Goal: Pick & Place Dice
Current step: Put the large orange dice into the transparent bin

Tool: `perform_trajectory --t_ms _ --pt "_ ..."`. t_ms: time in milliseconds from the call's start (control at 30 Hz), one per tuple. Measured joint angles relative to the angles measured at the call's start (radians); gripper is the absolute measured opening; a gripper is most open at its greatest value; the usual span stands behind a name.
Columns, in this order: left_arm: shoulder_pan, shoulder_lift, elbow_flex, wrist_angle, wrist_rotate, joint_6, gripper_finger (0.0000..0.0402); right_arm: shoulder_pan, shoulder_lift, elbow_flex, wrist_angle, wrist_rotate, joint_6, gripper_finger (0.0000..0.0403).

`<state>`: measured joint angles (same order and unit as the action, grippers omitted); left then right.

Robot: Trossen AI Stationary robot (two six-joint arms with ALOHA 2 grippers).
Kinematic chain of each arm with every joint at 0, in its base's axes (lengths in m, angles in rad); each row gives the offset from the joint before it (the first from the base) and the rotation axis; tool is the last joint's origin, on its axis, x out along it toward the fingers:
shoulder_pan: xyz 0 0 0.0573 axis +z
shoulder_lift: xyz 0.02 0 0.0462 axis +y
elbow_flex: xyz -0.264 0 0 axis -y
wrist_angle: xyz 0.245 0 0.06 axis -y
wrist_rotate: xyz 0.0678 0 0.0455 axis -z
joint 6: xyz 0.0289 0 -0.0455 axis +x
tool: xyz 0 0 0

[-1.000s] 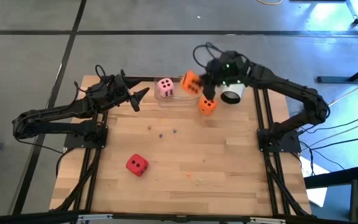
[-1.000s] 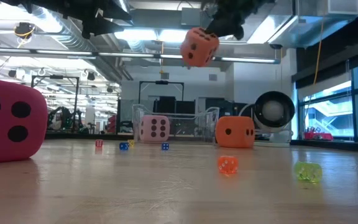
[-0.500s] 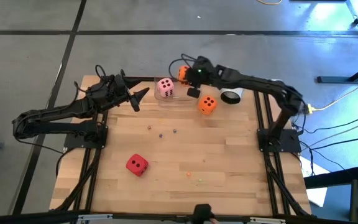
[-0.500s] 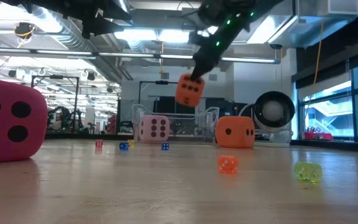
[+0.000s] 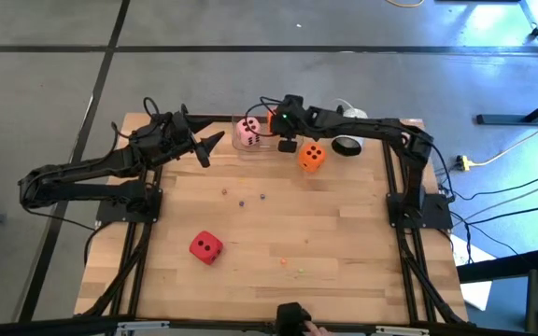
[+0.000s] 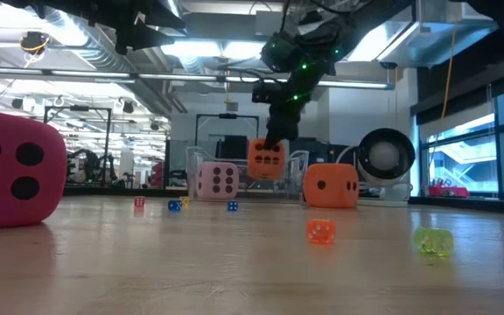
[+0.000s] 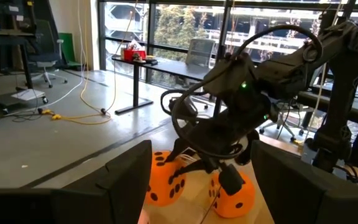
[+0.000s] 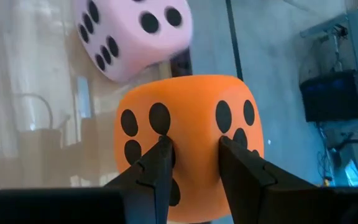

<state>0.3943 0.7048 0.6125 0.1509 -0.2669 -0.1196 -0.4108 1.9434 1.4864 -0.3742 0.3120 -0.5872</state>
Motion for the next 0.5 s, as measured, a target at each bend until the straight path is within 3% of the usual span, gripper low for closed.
perform_trajectory --t_ms 367,500 --pt "0.0 0.0 0.0 -0.047 0.001 -0.036 0.0269 0.032 0.068 -0.001 0.041 0.02 -0.094 0.0116" --pt "0.0 0.0 0.0 -0.058 0.003 -0.042 0.0268 0.033 0.068 -0.001 0.058 -0.026 -0.094 0.0116"
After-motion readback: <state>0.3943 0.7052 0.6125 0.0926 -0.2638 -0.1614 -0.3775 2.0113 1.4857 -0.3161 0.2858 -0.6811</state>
